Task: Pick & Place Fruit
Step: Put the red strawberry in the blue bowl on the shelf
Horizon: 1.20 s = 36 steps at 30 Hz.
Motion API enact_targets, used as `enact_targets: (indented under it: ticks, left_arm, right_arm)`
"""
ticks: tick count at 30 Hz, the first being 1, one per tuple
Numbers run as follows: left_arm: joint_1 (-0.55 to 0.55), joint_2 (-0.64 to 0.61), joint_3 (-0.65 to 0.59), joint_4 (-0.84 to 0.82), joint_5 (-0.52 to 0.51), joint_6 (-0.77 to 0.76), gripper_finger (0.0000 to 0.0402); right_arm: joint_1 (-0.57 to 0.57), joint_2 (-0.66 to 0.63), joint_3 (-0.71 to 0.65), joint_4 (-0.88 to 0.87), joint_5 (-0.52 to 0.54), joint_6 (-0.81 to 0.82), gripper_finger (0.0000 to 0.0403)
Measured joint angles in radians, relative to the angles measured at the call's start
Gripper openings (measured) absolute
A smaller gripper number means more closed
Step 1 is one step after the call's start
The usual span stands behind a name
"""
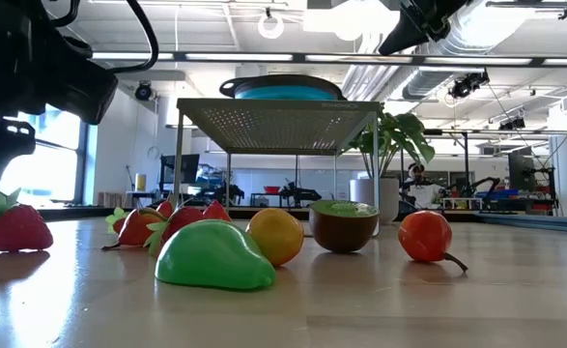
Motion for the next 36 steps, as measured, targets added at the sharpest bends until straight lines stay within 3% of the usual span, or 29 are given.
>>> enact_targets:
  ticks: [13, 27, 31, 36]
  left_arm:
    - [0.0, 0.024, 0.001, -0.002, -0.044, 0.0, 0.0248]
    - [0.0, 0.076, 0.001, 0.062, -0.01, -0.001, 0.0247]
    - [0.0, 0.076, 0.001, 0.065, -0.006, -0.001, 0.0222]
    - [0.0, 0.076, 0.001, 0.067, -0.006, -0.001, 0.0162]
  right_arm:
    - [0.0, 0.0, 0.0, -0.001, 0.0, 0.0, 0.0052]
    - [0.0, 0.0, 0.0, 0.0, 0.0, 0.0, 0.0052]
    - [0.0, 0.0, 0.0, 0.0, 0.0, 0.0, 0.0052]
    - [0.0, 0.0, 0.0, 0.0, 0.0, 0.0, 0.0052]
